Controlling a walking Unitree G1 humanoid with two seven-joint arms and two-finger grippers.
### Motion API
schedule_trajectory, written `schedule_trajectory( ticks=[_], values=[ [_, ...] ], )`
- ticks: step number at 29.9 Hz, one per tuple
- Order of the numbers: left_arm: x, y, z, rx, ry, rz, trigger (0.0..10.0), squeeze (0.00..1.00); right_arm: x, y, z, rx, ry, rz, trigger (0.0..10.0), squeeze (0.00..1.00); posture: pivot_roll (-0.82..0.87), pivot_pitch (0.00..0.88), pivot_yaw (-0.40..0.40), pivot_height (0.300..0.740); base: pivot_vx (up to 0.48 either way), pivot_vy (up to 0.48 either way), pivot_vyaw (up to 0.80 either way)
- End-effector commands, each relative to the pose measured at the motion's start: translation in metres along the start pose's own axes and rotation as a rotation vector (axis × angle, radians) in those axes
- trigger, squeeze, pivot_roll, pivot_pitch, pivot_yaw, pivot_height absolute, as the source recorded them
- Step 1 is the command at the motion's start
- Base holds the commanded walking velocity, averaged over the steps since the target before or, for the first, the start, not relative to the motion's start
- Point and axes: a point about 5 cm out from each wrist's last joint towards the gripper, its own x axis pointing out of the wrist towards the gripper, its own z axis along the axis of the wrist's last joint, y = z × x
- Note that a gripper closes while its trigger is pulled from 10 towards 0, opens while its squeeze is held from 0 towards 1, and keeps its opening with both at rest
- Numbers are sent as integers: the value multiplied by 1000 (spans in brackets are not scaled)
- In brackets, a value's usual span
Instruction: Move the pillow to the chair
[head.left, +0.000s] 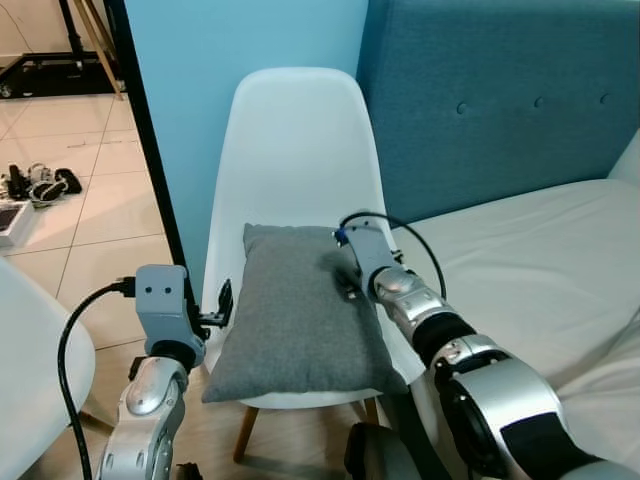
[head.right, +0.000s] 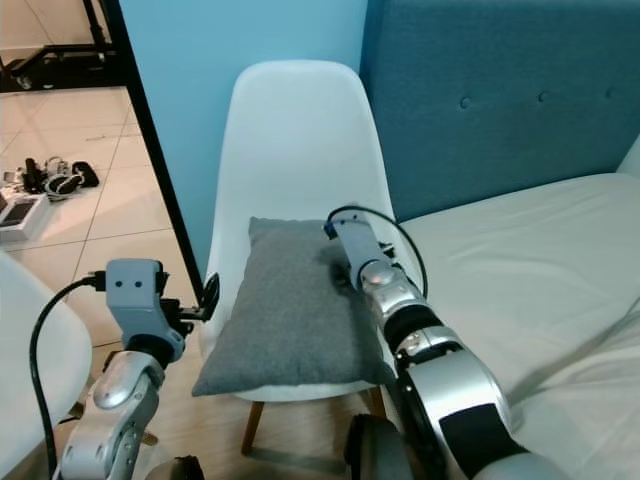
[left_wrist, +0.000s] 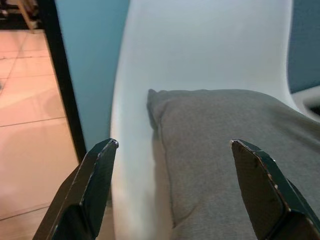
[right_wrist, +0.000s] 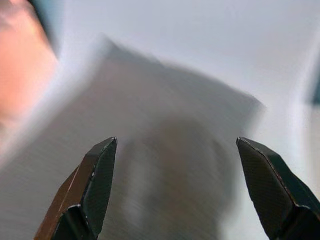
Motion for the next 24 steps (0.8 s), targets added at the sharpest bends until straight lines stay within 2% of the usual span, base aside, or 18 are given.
schedule_trajectory(
  ticks=[1, 3, 7, 12, 24],
  values=[
    [2, -1, -3, -8, 10, -1, 10000, 0, -3, 3, -3, 124, -67, 74, 10000, 0, 19, 0, -95, 505, 0, 0, 0],
    [2, -1, -4, -7, 12, 1, 10000, 0, -14, 11, -21, 209, -150, 167, 10000, 0, 22, 0, -96, 515, 0, 0, 0],
    [2, 1, -4, 0, 15, 7, 10000, 0, -24, 13, -27, 210, -212, 194, 10000, 0, 10, 0, -88, 530, 0, 0, 0],
    [4, 3, -5, 7, 17, 14, 10000, 0, -28, 6, -29, 242, -223, 185, 10000, 0, 5, 0, -79, 550, 0, 0, 0],
    [8, 6, -5, 19, 22, 30, 10000, 0, -34, 12, -27, 218, -254, 231, 10000, 0, 12, 0, -85, 595, 0, 0, 0]
  ],
)
